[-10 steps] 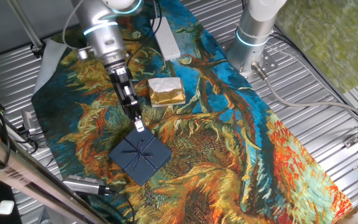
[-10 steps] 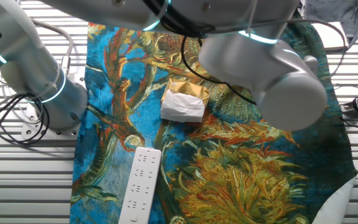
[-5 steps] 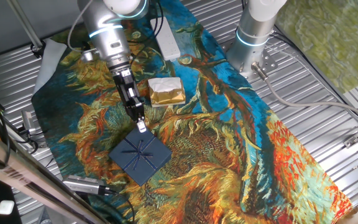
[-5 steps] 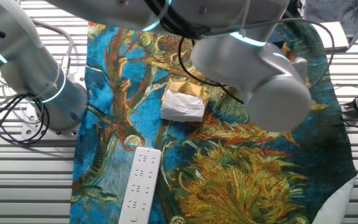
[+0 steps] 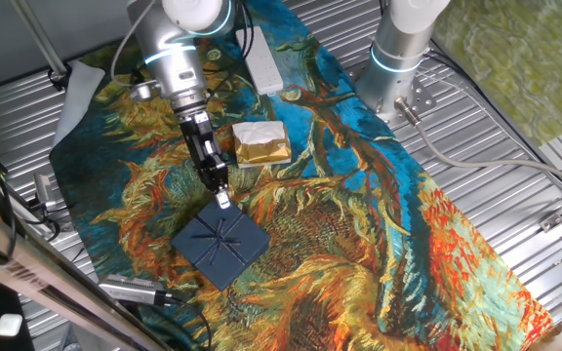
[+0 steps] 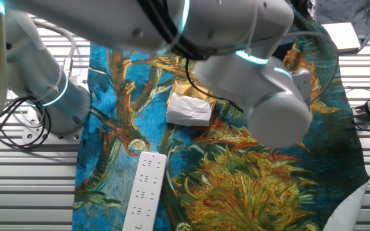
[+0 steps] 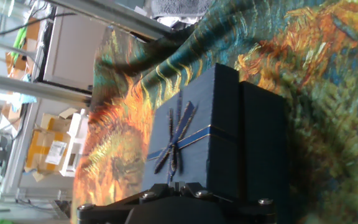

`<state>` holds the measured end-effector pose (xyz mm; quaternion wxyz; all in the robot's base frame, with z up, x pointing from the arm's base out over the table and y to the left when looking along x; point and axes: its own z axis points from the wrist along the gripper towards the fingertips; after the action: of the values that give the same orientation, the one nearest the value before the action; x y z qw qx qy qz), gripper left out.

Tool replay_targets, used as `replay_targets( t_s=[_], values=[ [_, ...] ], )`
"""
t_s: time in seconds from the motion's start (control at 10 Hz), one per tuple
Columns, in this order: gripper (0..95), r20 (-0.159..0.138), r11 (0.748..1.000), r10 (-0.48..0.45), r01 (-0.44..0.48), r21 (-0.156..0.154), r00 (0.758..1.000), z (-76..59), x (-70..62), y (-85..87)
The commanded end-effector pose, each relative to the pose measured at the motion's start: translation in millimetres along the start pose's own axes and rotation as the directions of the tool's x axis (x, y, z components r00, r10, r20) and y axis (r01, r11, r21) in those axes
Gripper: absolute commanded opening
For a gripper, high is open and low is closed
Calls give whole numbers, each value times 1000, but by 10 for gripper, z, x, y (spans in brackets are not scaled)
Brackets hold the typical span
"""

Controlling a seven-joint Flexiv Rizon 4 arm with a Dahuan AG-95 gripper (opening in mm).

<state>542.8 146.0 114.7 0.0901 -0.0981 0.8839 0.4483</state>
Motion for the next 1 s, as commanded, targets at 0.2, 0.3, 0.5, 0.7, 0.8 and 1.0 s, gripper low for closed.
replay_targets(
  t_s=[0.2,0.3,0.5,0.7,0.8,1.0],
  values=[
    [0,-10,997,-71,71,-3,997,-94,52,-177],
    [0,-12,997,-73,73,-9,997,-127,52,-192],
    [0,-10,997,-77,76,-10,997,-140,50,-195],
    [0,-10,997,-80,80,-9,997,-143,51,-194],
    [0,-12,997,-77,77,-8,997,-172,57,-180],
    [0,-15,996,-89,89,2,996,-201,79,-179]
  ],
)
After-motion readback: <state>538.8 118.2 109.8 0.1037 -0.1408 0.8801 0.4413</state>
